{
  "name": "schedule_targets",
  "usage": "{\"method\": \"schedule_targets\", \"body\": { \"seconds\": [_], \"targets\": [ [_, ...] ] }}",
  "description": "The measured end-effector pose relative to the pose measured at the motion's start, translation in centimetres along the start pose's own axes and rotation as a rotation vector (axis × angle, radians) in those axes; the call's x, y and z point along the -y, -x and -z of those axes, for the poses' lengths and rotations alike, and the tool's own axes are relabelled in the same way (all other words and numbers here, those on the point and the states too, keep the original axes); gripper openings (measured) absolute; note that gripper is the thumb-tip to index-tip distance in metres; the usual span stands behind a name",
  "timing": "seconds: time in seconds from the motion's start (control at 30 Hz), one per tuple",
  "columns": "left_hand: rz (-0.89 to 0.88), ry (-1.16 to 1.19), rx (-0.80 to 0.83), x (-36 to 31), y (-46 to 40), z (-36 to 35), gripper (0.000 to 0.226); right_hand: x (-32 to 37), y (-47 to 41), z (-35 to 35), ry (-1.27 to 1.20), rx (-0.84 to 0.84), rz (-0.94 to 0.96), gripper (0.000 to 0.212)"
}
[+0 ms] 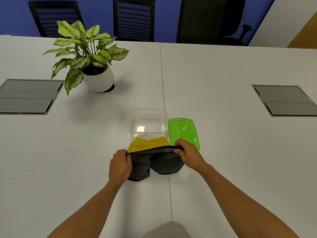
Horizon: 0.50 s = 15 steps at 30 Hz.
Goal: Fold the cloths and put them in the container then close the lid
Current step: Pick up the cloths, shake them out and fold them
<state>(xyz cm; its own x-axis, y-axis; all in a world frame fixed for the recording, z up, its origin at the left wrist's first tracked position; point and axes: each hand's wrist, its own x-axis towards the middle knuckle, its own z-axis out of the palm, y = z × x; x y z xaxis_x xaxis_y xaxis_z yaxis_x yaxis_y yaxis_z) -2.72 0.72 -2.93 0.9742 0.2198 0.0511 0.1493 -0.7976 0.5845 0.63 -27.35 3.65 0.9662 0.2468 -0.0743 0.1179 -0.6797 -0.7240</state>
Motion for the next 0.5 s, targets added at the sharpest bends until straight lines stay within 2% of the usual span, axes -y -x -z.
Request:
{"method": "schedule_targets", "body": {
  "seconds": [0.17, 0.23, 0.3, 0.4, 0.5],
  "targets": [
    [-0.07, 0.207, -0.269, -4.6, -4.0, 5.2, 0.009, 2.2, -1.1, 3.2, -0.031, -0.215, 0.057, 0.007],
    [-0.105, 0.342, -0.285, -7.0, -5.7, 7.4, 0.01, 3.0, -1.7, 4.8, -0.026, -0.272, 0.099, 0.007],
    [-0.211, 0.445, -0.288, -9.4, -7.2, 9.7, 0.009, 3.6, -2.1, 6.8, -0.018, -0.321, 0.142, 0.007],
    [-0.399, 0.483, -0.367, -12.9, -9.1, 13.2, 0.009, 4.7, -2.5, 10.1, 0.0, -0.424, 0.211, 0.013],
    [-0.508, 0.499, -0.397, -16.1, -10.9, 16.5, 0.011, 6.1, -2.9, 13.7, 0.046, -0.506, 0.27, 0.01]
  ]
}}
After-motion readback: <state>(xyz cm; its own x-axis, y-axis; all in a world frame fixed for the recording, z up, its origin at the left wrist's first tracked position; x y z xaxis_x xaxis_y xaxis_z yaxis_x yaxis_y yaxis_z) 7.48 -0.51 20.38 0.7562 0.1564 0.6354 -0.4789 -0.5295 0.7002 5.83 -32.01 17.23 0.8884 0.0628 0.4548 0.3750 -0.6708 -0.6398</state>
